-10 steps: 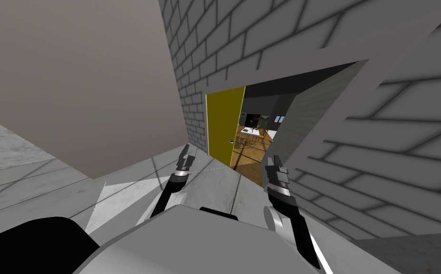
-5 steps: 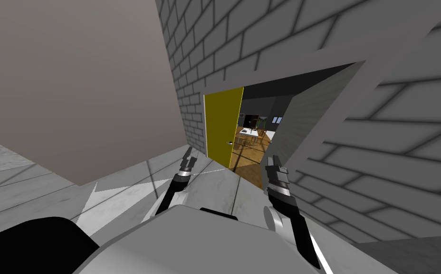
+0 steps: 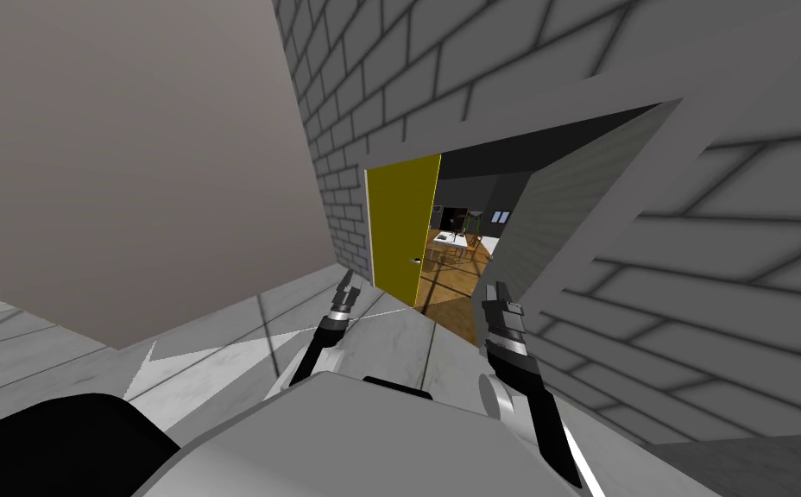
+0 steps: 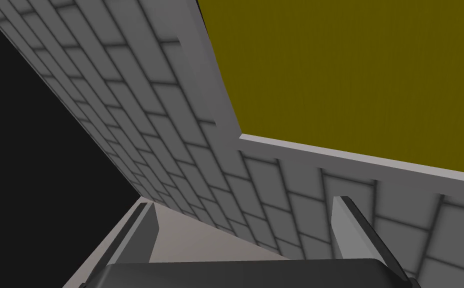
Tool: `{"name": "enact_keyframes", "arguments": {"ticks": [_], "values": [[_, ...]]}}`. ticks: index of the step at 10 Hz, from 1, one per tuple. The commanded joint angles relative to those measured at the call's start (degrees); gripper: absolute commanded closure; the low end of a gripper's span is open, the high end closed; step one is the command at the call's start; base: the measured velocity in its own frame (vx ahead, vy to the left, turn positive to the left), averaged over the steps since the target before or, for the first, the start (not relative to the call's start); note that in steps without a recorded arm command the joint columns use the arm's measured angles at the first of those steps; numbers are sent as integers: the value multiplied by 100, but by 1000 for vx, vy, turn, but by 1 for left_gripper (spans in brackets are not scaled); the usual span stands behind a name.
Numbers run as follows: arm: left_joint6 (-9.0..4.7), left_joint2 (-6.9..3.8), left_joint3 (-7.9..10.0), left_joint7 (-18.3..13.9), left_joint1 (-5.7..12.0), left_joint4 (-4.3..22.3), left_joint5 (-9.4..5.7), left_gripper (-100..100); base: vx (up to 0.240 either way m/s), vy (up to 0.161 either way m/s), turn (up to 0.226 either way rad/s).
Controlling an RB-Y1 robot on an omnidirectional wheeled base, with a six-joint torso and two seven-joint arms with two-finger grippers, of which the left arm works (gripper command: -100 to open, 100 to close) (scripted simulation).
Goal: Push the door open
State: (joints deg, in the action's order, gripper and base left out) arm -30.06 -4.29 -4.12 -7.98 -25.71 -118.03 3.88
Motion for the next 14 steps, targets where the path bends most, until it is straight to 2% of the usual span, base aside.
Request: {"name": "enact_keyframes", "arguments": {"ticks": [1,14], "values": [[-73,1,-31,27,78,248,4,-100,101,-8,-45],[-393,-103,-188,111,662,2026,-49,-100,100,-7,-49]]}}
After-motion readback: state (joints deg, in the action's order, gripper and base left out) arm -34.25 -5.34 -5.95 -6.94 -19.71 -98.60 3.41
